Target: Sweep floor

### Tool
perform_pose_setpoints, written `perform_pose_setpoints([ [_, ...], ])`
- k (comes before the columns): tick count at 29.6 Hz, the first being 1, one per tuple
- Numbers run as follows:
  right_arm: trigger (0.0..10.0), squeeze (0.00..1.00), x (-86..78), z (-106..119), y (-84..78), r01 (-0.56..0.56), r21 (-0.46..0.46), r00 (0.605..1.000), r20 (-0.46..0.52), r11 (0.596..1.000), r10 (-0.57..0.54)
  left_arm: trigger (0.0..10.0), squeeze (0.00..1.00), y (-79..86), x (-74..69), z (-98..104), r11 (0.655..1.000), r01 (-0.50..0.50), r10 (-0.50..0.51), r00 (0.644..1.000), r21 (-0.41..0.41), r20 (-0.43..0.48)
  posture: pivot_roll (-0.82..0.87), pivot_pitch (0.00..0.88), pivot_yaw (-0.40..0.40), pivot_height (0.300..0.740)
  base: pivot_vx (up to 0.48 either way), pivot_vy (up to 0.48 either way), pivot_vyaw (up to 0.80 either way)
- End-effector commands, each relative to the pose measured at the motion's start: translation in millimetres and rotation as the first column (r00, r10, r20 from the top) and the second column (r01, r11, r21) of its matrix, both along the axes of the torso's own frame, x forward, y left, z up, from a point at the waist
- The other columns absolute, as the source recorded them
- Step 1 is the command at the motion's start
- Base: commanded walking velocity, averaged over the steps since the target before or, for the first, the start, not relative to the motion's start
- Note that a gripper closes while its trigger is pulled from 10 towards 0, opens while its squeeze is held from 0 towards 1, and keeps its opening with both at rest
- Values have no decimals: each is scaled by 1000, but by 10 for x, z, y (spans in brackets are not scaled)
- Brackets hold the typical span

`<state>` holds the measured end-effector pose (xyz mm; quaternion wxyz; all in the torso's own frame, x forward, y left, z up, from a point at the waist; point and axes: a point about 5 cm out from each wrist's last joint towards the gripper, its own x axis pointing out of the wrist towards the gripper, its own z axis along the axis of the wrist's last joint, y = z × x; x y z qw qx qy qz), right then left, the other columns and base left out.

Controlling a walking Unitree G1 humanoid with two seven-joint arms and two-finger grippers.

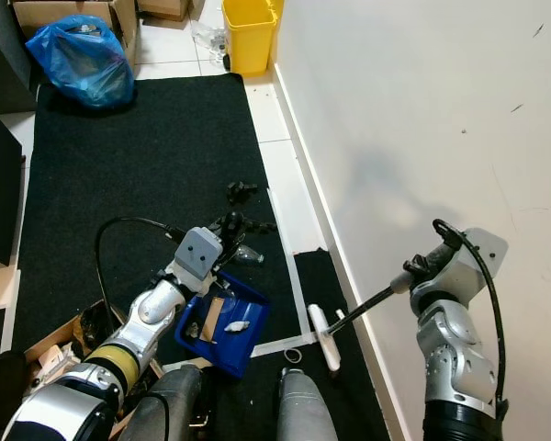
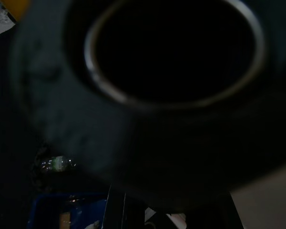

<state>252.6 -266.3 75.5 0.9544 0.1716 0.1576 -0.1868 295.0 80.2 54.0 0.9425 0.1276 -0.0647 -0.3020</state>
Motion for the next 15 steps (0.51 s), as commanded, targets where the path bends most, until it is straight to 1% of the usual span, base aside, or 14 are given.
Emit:
perform_pose_setpoints([
  [1,10000,0,-55,-126,66,6,105,999,-37,994,-2,10000,0,-111,-88,-76,999,35,-35,999,-22,-37,-74,194,-79,740,0,0,0],
  [2,10000,0,-58,-148,94,32,163,999,-41,986,-26,10000,0,-108,-89,-77,999,34,-35,999,-22,-36,-72,193,-79,740,0,0,0],
  [3,10000,0,-58,-148,94,32,163,999,-41,986,-26,10000,0,-108,-89,-77,999,34,-35,999,-22,-36,-72,193,-79,740,0,0,0],
  [4,10000,0,-62,-172,115,56,217,998,-48,974,-46,10000,0,-107,-90,-77,999,35,-35,999,-21,-36,-72,193,-79,740,0,0,0],
  [5,10000,0,-62,-181,123,65,237,997,-51,969,-54,10000,0,-106,-89,-77,999,35,-35,999,-21,-36,-73,193,-79,740,0,0,0],
  [6,10000,0,-62,-181,123,65,237,997,-51,969,-54,10000,0,-106,-89,-77,999,35,-35,999,-21,-36,-73,193,-79,740,0,0,0],
  [8,10000,0,-53,-187,137,86,286,996,-41,954,-78,10000,0,-105,-88,-75,999,34,-35,999,-21,-36,-73,193,-79,740,0,0,0],
  [10,10000,0,-53,-187,137,86,286,996,-41,954,-78,10000,0,-105,-88,-75,999,34,-35,999,-21,-36,-73,193,-79,740,0,0,0],
  [11,10000,0,-31,-178,163,110,352,994,-22,930,-109,10000,0,-103,-86,-74,999,34,-35,999,-22,-36,-77,193,-77,740,0,0,0],
  [12,10000,0,-24,-173,173,118,374,993,-17,920,-121,10000,0,-103,-86,-74,999,34,-35,999,-22,-36,-77,193,-77,740,0,0,0],
  [13,10000,0,-24,-173,173,118,374,993,-17,920,-121,10000,0,-103,-86,-74,999,34,-35,999,-22,-36,-77,193,-77,740,0,0,0],
  [14,10000,0,18,-136,188,149,428,985,14,892,-172,10000,0,-115,-88,-73,999,38,-39,999,-23,-36,-79,192,-75,740,0,0,0],
  [15,10000,0,44,-104,191,161,453,979,38,877,-200,10000,0,-119,-88,-73,999,39,-40,999,-23,-36,-78,192,-74,740,0,0,0],
])
